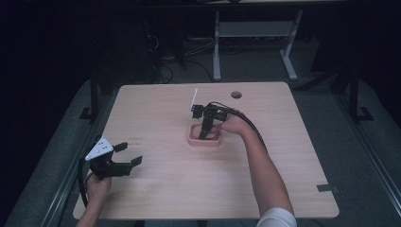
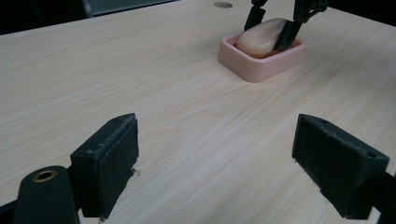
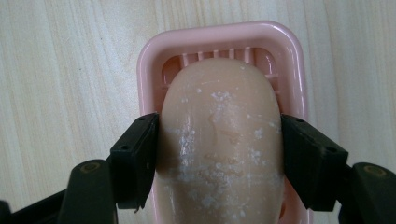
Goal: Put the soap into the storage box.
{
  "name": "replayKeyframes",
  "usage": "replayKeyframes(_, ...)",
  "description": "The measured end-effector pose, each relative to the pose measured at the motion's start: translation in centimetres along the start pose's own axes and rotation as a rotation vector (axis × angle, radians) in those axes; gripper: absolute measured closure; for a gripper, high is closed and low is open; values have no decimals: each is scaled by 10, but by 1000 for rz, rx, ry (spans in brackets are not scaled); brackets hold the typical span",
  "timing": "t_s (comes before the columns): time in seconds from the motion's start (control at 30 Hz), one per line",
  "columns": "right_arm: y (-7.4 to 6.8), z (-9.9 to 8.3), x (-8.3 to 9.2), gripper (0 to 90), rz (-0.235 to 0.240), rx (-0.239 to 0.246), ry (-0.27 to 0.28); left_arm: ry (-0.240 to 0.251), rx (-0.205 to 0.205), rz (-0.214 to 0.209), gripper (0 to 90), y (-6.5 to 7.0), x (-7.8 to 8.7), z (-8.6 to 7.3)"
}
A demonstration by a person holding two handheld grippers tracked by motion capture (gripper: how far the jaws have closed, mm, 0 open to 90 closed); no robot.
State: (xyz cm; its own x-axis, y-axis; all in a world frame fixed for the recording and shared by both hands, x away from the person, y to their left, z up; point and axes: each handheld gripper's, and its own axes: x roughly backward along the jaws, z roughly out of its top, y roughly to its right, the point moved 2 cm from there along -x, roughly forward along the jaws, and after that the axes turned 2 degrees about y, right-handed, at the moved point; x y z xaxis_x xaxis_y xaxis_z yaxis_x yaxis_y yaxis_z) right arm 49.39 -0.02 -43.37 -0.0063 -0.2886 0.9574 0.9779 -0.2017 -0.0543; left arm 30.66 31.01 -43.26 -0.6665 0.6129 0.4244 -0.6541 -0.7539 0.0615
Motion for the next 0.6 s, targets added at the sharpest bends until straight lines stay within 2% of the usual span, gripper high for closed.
replayKeyframes(0.13,0,0,1,333,3,1,6,1,1,1,143,0,0,0)
replayKeyframes(0.2,0,0,6,364,6,-3,39,-1,0,1,143,0,0,0)
replayKeyframes(0.3,0,1,14,361,5,-9,73,3,3,-1,143,1,-1,0)
replayKeyframes(0.4,-1,0,19,356,1,-13,81,-1,-1,0,143,1,-1,0)
replayKeyframes(0.6,-1,-3,19,331,-3,-22,67,-2,-3,0,143,1,-1,0)
